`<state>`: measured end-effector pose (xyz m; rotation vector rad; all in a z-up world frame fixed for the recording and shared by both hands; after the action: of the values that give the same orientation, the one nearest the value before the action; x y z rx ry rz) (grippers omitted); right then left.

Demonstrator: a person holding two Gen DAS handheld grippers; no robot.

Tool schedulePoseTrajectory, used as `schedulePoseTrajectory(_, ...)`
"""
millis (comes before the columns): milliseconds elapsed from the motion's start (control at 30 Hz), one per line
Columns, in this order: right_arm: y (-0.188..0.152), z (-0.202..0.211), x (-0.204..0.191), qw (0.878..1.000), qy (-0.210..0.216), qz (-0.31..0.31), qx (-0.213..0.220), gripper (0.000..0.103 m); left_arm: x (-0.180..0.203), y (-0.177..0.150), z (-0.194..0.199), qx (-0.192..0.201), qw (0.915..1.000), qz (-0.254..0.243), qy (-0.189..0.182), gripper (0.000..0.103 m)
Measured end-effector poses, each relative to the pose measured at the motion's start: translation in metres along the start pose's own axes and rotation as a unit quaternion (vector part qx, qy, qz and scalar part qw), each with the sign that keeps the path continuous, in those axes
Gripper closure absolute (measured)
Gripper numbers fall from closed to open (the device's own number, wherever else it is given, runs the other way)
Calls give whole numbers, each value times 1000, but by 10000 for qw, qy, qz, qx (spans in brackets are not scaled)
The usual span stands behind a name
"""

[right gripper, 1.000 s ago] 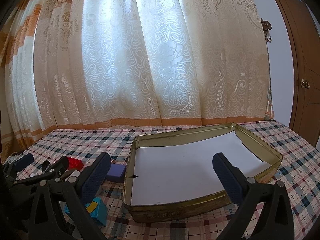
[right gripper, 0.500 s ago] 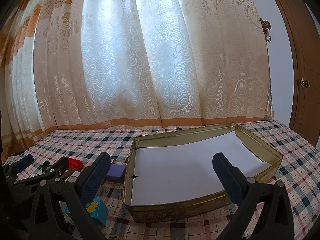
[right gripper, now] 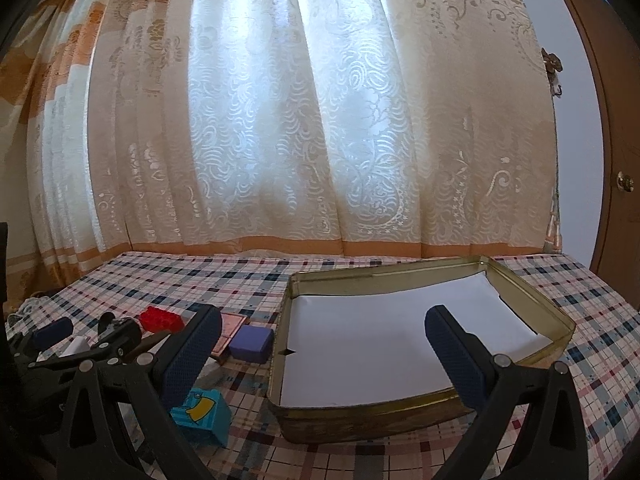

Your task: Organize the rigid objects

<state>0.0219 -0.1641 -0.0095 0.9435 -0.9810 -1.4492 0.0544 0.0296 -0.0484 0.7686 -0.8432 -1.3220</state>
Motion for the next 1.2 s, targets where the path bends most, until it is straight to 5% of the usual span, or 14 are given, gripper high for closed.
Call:
schedulePoseTrajectory(633,-9,-4,-19,9980,547,142,-298,1,-31,-10,8,-231,9986,-130,464,0)
schedulePoseTrajectory(833,-13,-4,-31,9962,688,391,-376,13,-46,-14,13,-276,9978,-229,557,0)
schedulePoseTrajectory(1200,-45,-13,-78,9694,1988,528,-1342,20,-108,-27,29,-446,9952,-120,867,0)
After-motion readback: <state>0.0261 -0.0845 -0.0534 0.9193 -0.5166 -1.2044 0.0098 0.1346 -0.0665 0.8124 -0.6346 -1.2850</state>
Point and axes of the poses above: each gripper's, at about its wrist camera, not at the fingertips, and z roughly against the way its jaws point, x to its right, y to its top, the point moved 8 cm from there along -z, roughly the way its jaws point, and after that the axes turned 2 degrees about -x, right-handed, at the moved point
